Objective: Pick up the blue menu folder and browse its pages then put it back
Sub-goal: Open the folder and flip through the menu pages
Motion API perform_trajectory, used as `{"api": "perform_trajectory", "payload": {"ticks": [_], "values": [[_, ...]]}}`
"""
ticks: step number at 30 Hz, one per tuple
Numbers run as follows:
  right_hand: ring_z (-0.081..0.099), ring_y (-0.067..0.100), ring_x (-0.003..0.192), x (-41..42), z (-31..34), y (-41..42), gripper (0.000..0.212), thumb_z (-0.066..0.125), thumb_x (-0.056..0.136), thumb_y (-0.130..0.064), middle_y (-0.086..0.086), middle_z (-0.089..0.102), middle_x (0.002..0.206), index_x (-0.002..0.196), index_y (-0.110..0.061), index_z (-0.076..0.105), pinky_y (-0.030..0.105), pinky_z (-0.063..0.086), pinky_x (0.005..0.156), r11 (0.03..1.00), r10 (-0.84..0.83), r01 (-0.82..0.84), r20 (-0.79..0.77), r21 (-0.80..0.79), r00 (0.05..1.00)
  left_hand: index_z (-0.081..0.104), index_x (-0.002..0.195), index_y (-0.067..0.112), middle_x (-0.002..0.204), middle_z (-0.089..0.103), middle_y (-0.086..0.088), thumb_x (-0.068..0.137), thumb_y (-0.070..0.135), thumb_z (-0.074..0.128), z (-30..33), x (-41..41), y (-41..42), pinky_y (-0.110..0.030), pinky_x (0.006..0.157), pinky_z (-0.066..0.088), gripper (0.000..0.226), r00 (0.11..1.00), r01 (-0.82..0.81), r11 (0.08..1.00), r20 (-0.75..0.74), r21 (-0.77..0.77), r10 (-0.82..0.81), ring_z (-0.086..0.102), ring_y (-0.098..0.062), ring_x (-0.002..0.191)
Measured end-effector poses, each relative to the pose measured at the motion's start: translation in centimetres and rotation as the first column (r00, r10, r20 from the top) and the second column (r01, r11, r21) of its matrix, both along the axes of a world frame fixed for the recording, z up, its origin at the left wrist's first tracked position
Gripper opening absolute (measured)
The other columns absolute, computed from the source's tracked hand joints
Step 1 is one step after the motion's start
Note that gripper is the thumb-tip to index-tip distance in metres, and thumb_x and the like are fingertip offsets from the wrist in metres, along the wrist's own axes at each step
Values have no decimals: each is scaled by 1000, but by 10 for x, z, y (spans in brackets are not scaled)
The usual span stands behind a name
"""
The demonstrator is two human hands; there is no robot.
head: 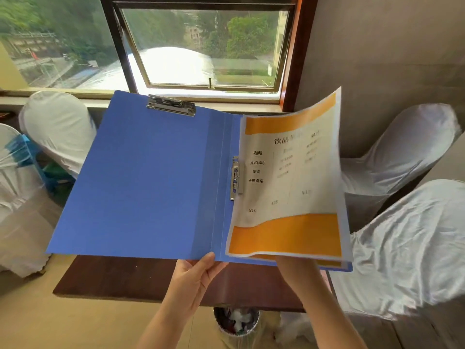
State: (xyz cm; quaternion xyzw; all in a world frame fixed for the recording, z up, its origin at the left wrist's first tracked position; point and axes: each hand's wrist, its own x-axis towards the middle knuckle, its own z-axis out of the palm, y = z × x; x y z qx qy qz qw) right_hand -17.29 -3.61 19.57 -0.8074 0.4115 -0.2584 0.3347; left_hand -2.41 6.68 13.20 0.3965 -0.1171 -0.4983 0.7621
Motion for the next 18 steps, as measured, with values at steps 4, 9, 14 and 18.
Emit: {"api": "perform_trajectory", "payload": {"ticks": [4,9,14,18], "values": [[61,23,110,31,7,30,63,6,98,-37,18,65,116,117,-8,58,14,44,85,982,39,-56,-96,-178,995,53,120,5,101,73,-16,74,1,58,1,-8,-3,-32,67,60,46,998,33,999,47,-40,-31,72,-27,88],[-9,20,145,58,-4,42,66,-6,83,-61,-1,0,159,145,-37,-3,53,-16,109,912,129,-241,-326,-332,937,51,106,-17,68,73,-14,77,9,54,5,-14,0,-26,48,56,39,984,72,997,164,15,-74,72,-22,61],[36,13,135,49,-5,43,54,18,92,-49,-4,50,140,138,-27,36,53,-6,112,889,166,-261,-267,-376,949,58,94,-12,65,72,-14,77,9,53,5,-11,4,-23,49,56,27,993,72,997,92,-13,-70,71,-19,60],[52,4,120,29,-2,35,41,40,94,-38,-9,60,129,133,-28,43,52,19,115,904,221,-206,-4,-375,975,50,112,-12,75,74,-18,76,0,55,6,-4,5,-27,61,59,38,1000,30,998,4,-55,-30,73,-24,73]]}}
